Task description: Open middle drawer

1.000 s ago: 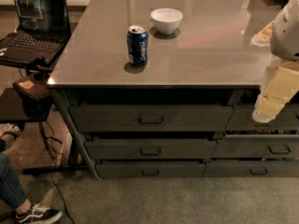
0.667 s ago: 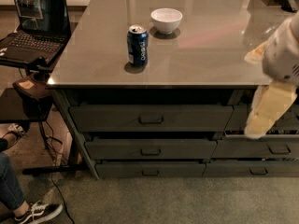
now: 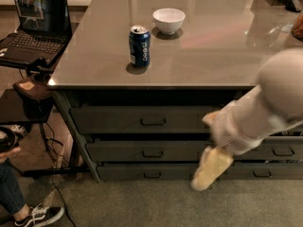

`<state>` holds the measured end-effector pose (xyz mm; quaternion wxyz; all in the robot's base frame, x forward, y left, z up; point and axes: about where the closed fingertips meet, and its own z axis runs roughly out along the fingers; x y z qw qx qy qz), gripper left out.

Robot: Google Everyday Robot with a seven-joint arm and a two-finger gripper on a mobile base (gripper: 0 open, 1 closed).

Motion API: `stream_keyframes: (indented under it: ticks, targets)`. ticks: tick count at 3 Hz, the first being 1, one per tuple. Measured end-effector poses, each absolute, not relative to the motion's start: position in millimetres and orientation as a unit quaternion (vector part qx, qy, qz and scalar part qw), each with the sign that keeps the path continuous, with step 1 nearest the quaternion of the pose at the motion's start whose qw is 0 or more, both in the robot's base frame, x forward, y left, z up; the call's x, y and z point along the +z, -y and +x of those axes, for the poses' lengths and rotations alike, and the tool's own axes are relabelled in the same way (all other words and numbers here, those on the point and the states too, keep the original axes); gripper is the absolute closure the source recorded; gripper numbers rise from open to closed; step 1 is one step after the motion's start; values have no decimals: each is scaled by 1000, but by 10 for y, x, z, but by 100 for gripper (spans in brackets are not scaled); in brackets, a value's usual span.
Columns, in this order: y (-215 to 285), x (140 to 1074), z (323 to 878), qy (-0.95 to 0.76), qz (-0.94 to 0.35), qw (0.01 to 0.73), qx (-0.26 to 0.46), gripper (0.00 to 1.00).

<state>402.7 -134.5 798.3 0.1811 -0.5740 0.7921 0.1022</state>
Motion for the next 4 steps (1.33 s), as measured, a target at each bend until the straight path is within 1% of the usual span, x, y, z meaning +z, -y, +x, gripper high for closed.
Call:
stream_keyframes:
  ticks: [1,2,3,4]
  targets:
    - [907,6853,3898,-801,-561,139,154,0]
    - [593,5971,3731,-803,-557,116,178,0]
    - [537,5907,3856,-806,-547,144,174,0]
    - [766,5810,4095,-813,-530,184,155,0]
